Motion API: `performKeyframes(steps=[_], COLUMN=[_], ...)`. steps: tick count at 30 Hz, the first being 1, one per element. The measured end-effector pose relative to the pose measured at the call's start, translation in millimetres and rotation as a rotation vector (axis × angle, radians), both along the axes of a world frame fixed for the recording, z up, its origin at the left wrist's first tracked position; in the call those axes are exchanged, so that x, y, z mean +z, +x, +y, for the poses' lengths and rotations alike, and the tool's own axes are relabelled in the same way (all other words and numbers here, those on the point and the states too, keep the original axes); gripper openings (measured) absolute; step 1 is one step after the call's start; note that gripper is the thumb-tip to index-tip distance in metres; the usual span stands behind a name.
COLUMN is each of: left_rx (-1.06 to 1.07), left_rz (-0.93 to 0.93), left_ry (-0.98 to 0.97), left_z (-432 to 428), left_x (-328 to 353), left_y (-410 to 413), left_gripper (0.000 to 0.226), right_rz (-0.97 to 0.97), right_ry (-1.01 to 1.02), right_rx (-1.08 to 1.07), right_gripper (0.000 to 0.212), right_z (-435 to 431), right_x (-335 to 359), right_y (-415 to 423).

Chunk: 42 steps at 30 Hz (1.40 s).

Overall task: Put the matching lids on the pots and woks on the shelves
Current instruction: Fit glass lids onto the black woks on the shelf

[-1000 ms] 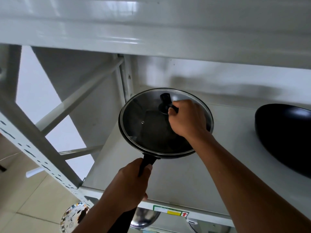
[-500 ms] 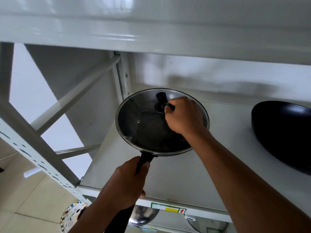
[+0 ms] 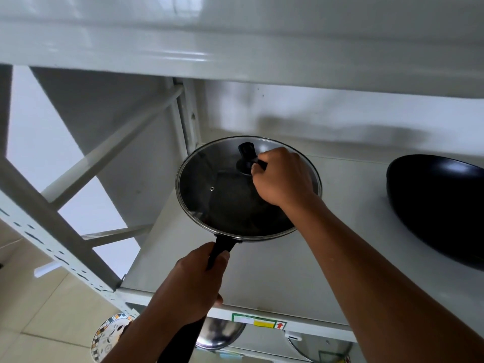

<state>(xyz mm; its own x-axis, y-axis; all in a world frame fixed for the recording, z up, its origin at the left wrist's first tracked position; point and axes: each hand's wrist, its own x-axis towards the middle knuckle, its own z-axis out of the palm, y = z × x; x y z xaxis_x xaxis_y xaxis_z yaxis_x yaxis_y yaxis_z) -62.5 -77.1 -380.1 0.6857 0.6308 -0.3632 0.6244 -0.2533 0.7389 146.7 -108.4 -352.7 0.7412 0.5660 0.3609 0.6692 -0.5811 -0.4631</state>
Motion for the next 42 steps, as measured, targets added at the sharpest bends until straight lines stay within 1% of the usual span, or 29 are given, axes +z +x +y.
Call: performKeyframes(steps=[4, 9, 13, 15, 17, 19, 24, 25, 27, 31, 33, 34, 36, 39, 41, 42], left_rx=[0.013, 0.02, 0.003, -0.025, -0.058, -0.087, -0.135, -0.147, -0.18, -0.251, -0.249, -0.246, -0.231, -0.204, -0.193, -0.183], left_rz=[-0.005, 0.003, 0.029, 0.057, 0.082, 0.08, -0.006, -0.04, -0.098, -0.221, -0.285, -0.309, -0.349, -0.442, -0.485, -0.489], left_ry=[-0.016, 0.006, 0.157, 0.247, 0.333, 0.418, 0.644, 0.68, 0.72, 0.696, 0.63, 0.602, 0.54, 0.436, 0.376, 0.358], left_z=[-1.2, -0.4, -2.5, -5.6, -8.9, -13.0, -33.3, -41.4, -59.3, -107.0, -134.9, -150.7, -188.2, -243.9, -283.3, -298.0], left_x=[0.2, 0.2, 0.0, 3.9, 7.7, 12.4, 30.0, 36.5, 47.1, 56.7, 57.0, 55.3, 49.8, 43.0, 40.1, 37.7], left_y=[0.2, 0.7, 0.3, 0.3, 0.7, -0.2, 1.3, 4.3, 12.3, 43.7, 65.9, 78.8, 107.3, 149.1, 174.5, 184.8], left_gripper=[0.018, 0.023, 0.031, 0.039, 0.046, 0.048, 0.053, 0.054, 0.054, 0.052, 0.059, 0.064, 0.065, 0.068, 0.07, 0.066], right_rz=[0.029, 0.023, 0.028, 0.021, 0.018, 0.022, 0.033, 0.032, 0.03, 0.058, 0.107, 0.135, 0.157, 0.126, 0.103, 0.096], right_ry=[-0.047, -0.114, -0.142, -0.14, -0.138, -0.142, -0.133, -0.133, -0.132, -0.19, -0.207, -0.196, -0.162, -0.12, -0.067, -0.04], right_rx=[0.005, 0.021, 0.039, 0.048, 0.054, 0.047, -0.007, -0.016, -0.026, -0.106, -0.155, -0.169, -0.17, -0.144, -0.146, -0.153], right_gripper=[0.023, 0.025, 0.016, 0.017, 0.023, 0.039, 0.072, 0.074, 0.072, 0.067, 0.068, 0.068, 0.065, 0.052, 0.048, 0.048], right_z=[-2.7, -6.9, -12.7, -17.7, -24.0, -32.4, -69.2, -80.6, -104.4, -161.8, -193.4, -210.4, -249.3, -308.8, -353.4, -371.0], right_x=[5.9, 15.2, 19.4, 21.6, 23.2, 23.8, 25.3, 25.2, 22.8, 18.0, 20.1, 23.2, 32.4, 52.9, 63.2, 65.9], right_y=[-1.8, -7.1, -14.3, -19.0, -23.4, -26.9, -38.2, -40.5, -43.7, -37.1, -26.2, -19.1, -2.2, 22.9, 42.5, 52.1])
